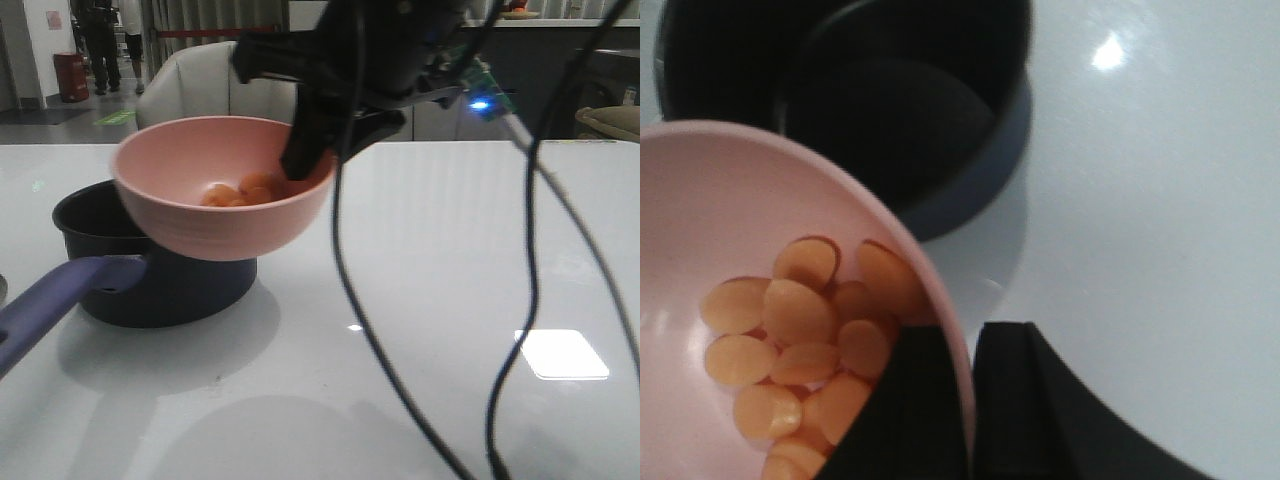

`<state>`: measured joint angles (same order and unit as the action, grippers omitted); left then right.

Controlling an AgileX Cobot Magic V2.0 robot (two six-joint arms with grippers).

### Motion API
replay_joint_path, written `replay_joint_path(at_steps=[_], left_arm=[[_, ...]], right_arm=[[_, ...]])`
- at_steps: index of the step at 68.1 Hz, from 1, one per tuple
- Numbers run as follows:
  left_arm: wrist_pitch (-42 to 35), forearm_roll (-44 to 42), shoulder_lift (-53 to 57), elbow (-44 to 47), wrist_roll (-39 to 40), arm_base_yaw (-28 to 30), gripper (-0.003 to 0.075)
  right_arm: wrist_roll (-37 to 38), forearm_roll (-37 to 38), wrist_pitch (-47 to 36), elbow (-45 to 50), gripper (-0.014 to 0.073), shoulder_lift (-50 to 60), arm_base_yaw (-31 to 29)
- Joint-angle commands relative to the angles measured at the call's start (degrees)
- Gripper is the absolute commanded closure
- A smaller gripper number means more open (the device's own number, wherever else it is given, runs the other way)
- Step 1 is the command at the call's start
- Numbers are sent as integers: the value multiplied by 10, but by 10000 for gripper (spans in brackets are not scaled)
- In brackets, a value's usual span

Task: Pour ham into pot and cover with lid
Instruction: 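Lift the pink bowl and carry it over the saucepan with the right gripper, then tilt the pink bowl with the right gripper to pour carrots into the saucepan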

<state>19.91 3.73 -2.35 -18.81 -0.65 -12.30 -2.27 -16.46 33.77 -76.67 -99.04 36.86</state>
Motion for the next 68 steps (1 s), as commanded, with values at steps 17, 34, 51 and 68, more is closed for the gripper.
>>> replay_joint_path(at_steps=[17,34,51,68], left_arm=[[-46,5,-6,-14,3,-5,148],[-46,5,-6,-14,3,-5,148],[-46,5,-6,-14,3,-5,148],[-46,5,-6,-14,3,-4,148]], right_arm=[[11,-7,-196,-107,452,-17,12],[10,63,-317,-104,452,-28,12],[10,92,-443,-40,452,-28,16],[-58,105,-588,-7,452,-42,17]])
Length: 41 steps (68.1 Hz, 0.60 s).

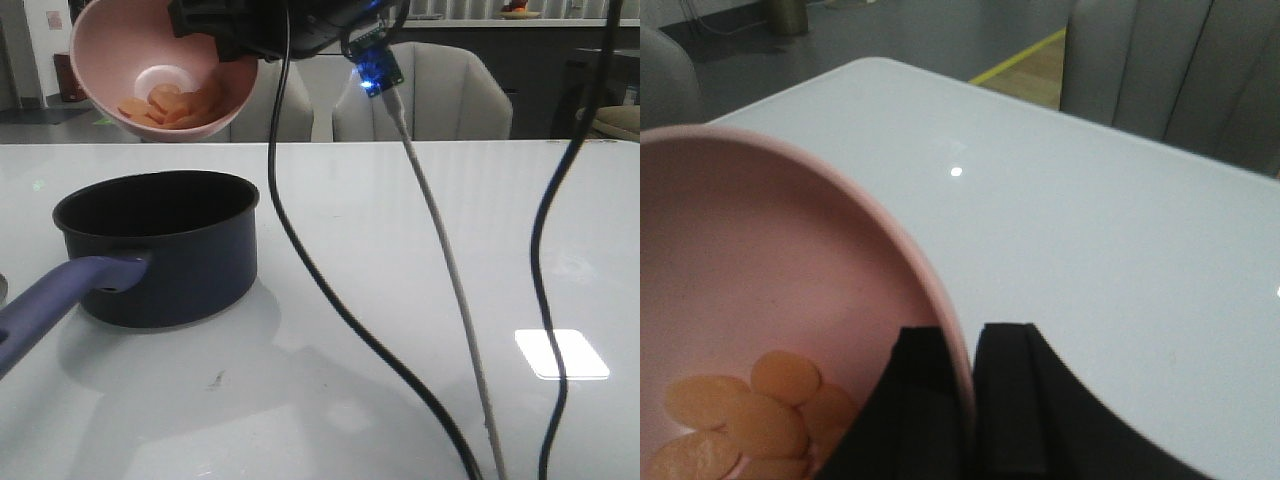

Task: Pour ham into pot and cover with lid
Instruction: 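Tilt the pink bowl with the right gripper to pour carrots into the saucepan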

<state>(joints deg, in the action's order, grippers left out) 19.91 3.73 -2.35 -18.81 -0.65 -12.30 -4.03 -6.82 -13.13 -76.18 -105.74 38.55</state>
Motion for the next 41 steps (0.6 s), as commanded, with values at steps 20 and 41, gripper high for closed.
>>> replay_joint_path(at_steps=[20,41], left_arm=[[-46,5,-6,-14,3,-4,148],[-46,5,-6,-14,3,-4,148]], right_arm=[[-212,9,-234,-11,452,-12,8],[-410,-5,-302,-8,452,-47,33]])
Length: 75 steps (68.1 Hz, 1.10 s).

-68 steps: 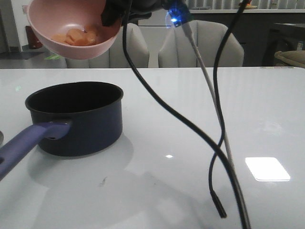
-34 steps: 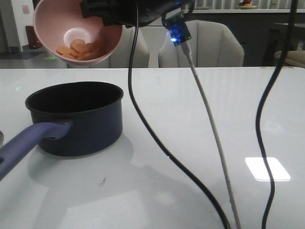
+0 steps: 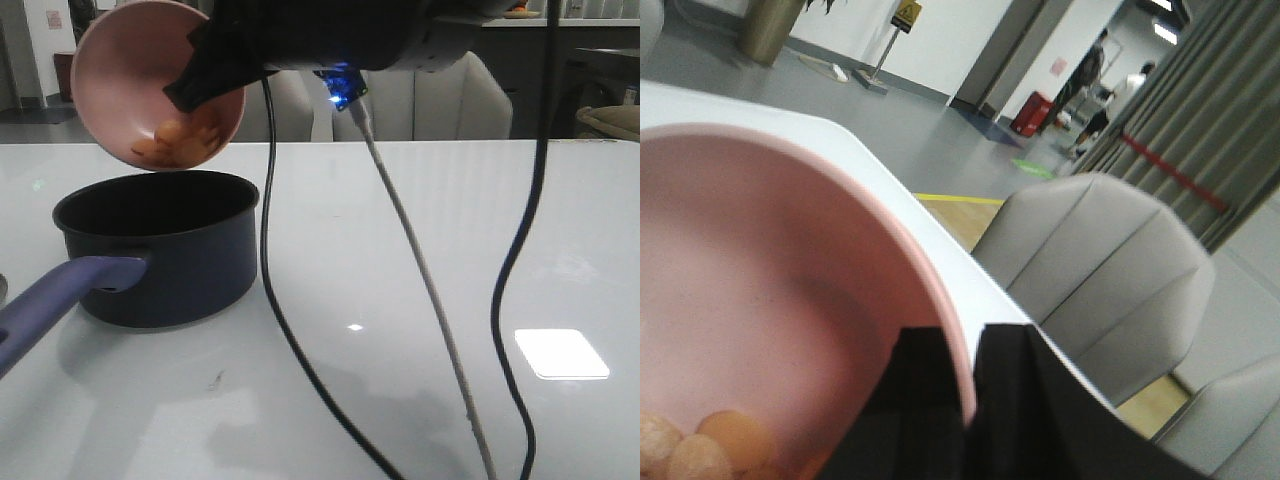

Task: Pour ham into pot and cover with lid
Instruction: 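Tilt the pink bowl with the right gripper to pour carrots into the saucepan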

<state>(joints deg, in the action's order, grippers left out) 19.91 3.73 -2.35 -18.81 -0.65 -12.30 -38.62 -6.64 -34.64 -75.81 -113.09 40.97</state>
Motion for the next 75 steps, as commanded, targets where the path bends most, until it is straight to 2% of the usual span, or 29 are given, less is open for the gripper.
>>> replay_joint_path(at_steps=[1,21,34,43,65,70,75], left_arm=[[-46,5,-6,-14,3,-4,148],[-46,5,-6,-14,3,-4,148],[-46,5,-6,-14,3,-4,148],[-46,5,-6,-14,3,-4,148],[-46,5,-6,-14,3,-4,148],[-46,5,-6,-14,3,-4,148],[-46,5,-6,-14,3,-4,148]], right_arm=[[-72,-10,-93,-11,452,25,11],[-257,-82,-221,-11,452,-12,46],[-337,-69,-305,-11,452,-46,53],[-385,-62,-333,-11,452,-59,55],[-380,-67,-351,-11,452,-59,55],[-322,-87,-356,-11,452,-55,56],[-208,-123,-358,-11,452,-42,56]])
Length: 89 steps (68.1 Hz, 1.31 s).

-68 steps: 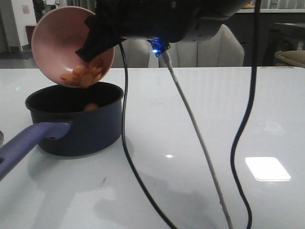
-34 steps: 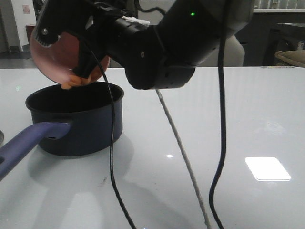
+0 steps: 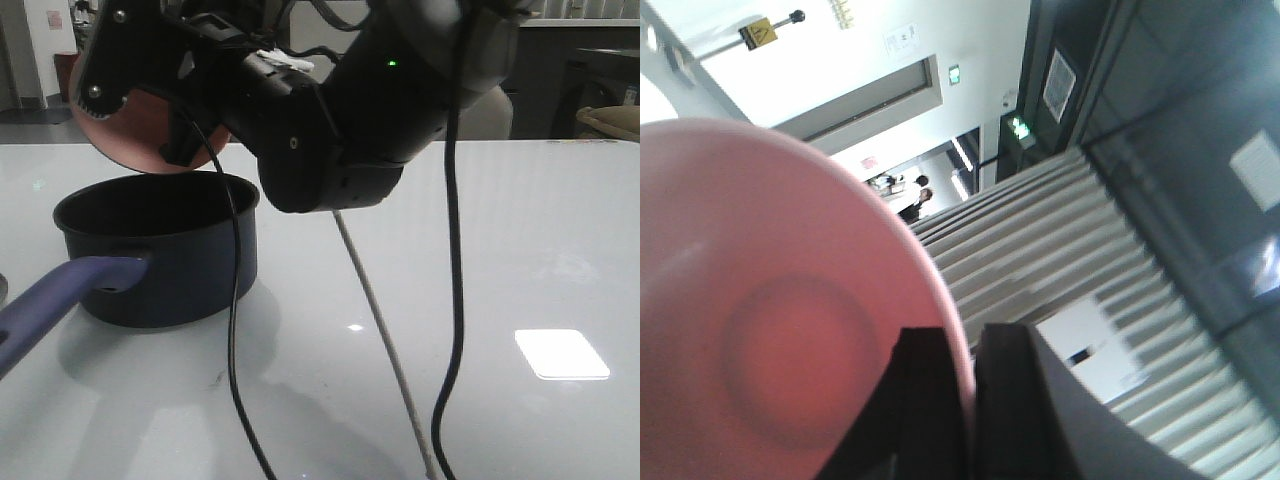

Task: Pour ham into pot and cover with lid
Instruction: 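Tilt the pink bowl with the right gripper to pour carrots into the saucepan, then carry the empty pink bowl back and lower it onto the table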

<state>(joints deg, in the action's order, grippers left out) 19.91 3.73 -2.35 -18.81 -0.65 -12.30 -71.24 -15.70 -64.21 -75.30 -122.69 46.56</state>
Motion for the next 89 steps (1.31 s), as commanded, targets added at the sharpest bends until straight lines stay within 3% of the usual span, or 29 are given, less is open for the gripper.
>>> replay_joint_path(at_steps=[1,8,15,20,30,49,66,76,89], left_arm=[[-46,5,-6,-14,3,-4,148],[-46,5,-6,-14,3,-4,148],[-46,5,-6,-14,3,-4,148],[-46,5,-6,-14,3,-4,148],[-46,5,-6,-14,3,-4,148],[-46,5,-6,-14,3,-4,148],[-46,5,-6,-14,3,-4,148],[-46,5,-6,-14,3,-4,148],[-46,5,-6,-14,3,-4,148]], right_arm=[[141,-36,-62,-16,452,57,0],[277,-72,-35,-16,452,92,0],[329,-77,61,-16,452,133,0],[346,-97,176,-16,452,176,0],[332,-180,342,-16,452,244,-6],[183,-328,637,-16,452,335,-76],[184,-313,774,20,452,378,-171],[232,-277,802,69,452,413,-223],[329,-214,929,90,452,416,-319]])
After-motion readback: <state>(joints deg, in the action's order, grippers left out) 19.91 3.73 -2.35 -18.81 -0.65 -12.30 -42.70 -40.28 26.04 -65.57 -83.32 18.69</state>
